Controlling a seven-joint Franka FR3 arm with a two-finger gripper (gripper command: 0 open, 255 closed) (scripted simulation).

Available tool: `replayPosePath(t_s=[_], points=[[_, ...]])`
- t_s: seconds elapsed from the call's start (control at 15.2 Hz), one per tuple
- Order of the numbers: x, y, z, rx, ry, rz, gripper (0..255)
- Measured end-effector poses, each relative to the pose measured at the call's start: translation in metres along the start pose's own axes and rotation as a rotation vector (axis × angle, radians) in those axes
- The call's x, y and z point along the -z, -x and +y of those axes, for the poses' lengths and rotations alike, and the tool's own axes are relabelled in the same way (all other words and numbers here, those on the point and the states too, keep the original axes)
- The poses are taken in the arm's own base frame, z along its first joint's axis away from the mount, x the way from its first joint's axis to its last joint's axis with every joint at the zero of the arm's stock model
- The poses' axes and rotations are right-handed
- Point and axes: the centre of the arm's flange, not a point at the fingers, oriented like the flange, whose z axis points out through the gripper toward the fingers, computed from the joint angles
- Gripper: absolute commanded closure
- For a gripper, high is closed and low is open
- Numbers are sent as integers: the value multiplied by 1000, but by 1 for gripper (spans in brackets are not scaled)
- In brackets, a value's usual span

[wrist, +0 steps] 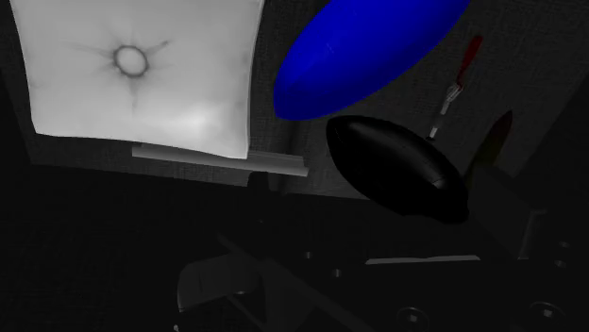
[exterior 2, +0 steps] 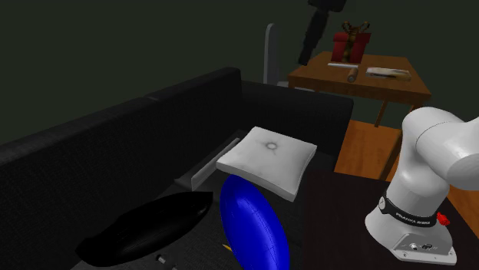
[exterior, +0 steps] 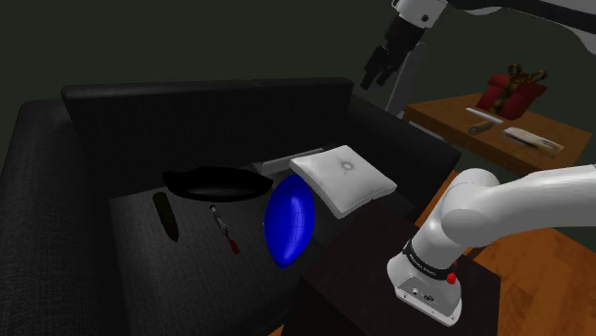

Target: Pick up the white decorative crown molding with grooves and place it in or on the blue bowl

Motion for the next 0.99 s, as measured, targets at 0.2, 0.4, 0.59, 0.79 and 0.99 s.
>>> replayPosePath(t_s=[0.2, 0.4, 0.59, 0.79, 0.99], points=[[-13, -5, 7, 36, -1, -3, 0], [-43, -14, 24, 121, -2, -7, 0], [-77, -23, 37, 214, -4, -12, 0], [-115, -39, 52, 307, -6, -17, 0], [-151, -53, 66, 402, -8, -22, 0]])
